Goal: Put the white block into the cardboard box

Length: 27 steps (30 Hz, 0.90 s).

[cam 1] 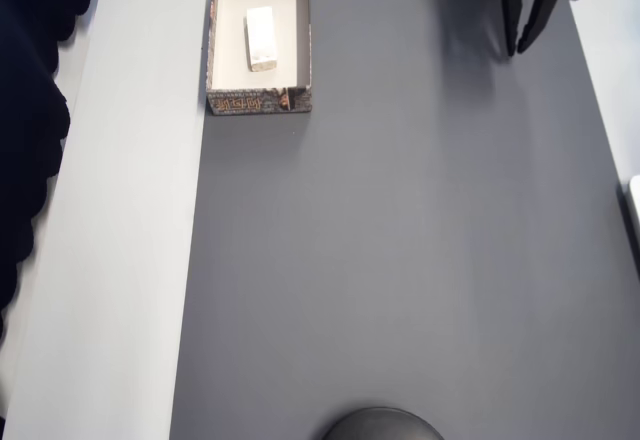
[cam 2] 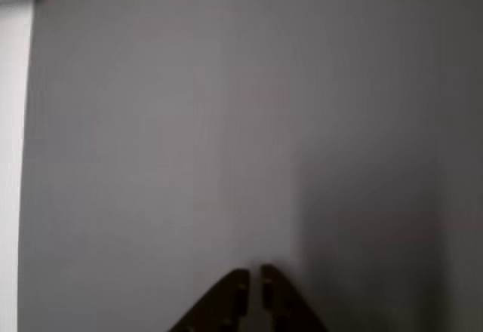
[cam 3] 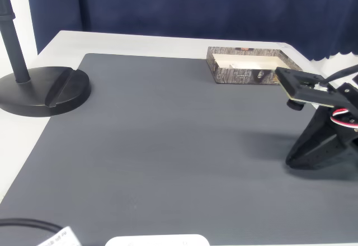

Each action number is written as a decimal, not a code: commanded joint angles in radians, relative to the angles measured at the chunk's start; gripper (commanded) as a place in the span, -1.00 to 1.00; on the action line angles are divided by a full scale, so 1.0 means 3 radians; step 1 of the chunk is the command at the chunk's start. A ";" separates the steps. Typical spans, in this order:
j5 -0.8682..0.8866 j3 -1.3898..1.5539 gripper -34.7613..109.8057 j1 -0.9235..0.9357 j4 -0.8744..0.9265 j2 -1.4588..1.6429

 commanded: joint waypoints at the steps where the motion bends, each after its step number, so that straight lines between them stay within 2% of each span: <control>1: 0.0046 0.0061 -0.54 0.0000 0.0026 0.0112; 21: 0.0036 0.0061 -0.54 0.0133 0.0026 0.0112; 27: -0.0205 0.0061 -0.54 0.0143 0.0077 0.0112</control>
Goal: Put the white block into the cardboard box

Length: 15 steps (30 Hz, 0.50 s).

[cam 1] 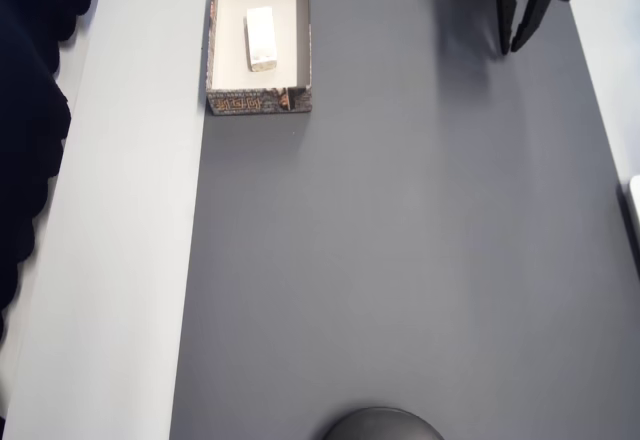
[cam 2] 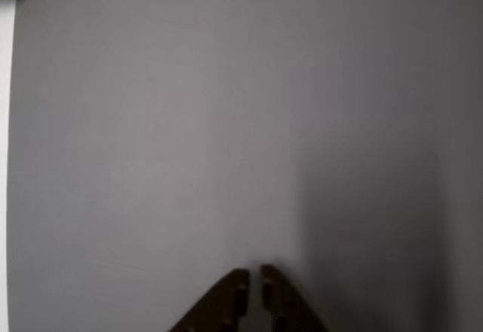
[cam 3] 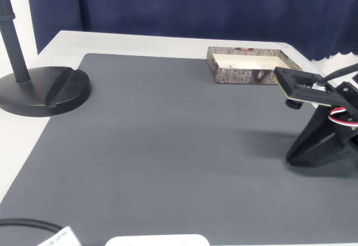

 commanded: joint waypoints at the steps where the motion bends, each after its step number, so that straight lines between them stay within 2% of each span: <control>1: -0.0092 0.0061 -0.54 0.0036 0.0036 0.0112; 15: -0.0107 0.0061 -0.54 -0.0061 0.0036 0.0112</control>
